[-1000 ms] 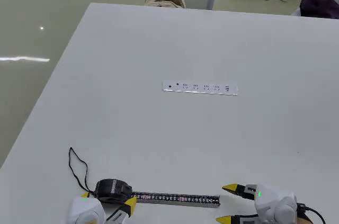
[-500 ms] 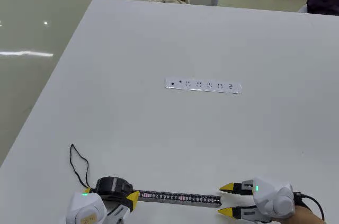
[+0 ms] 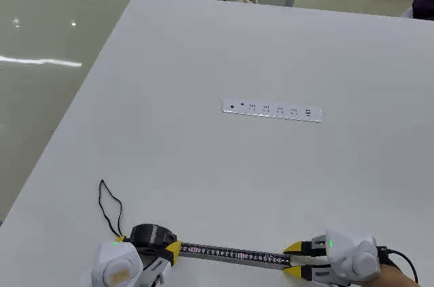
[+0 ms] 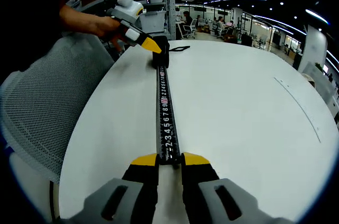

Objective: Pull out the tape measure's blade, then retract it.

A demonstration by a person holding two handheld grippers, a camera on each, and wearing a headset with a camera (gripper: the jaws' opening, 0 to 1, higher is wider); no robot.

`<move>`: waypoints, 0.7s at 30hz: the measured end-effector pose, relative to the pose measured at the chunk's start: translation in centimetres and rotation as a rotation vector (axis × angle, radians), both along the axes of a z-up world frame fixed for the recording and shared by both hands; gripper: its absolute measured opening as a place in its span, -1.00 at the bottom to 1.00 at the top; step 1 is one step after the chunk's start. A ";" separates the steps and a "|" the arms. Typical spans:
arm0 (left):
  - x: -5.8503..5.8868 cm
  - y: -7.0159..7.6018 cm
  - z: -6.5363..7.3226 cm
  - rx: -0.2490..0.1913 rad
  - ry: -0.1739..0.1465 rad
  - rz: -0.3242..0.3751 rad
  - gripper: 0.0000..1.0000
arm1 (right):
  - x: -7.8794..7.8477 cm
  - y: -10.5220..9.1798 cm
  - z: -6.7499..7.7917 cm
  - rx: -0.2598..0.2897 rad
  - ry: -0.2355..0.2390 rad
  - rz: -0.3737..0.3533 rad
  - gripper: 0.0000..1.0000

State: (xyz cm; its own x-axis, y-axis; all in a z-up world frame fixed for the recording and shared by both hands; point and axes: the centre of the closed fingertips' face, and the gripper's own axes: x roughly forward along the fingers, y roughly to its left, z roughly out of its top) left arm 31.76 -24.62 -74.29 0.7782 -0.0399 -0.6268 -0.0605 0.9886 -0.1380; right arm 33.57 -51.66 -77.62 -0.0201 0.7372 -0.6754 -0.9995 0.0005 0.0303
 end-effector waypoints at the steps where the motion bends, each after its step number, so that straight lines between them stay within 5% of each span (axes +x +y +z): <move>1: 0.0 0.0 0.0 -0.001 0.001 0.001 0.33 | 0.0 0.0 0.0 0.001 -0.002 0.001 -0.70; 21: 0.5 -0.1 -0.6 0.004 -0.006 0.053 0.29 | 0.1 -0.2 -0.2 -0.002 -0.012 0.001 -0.74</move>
State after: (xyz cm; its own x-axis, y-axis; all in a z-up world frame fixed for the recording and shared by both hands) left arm 32.25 -24.69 -74.85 0.7827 0.0037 -0.6224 -0.1119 0.9845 -0.1350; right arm 33.64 -51.82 -77.82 -0.0125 0.7355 -0.6774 -0.9998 -0.0006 0.0178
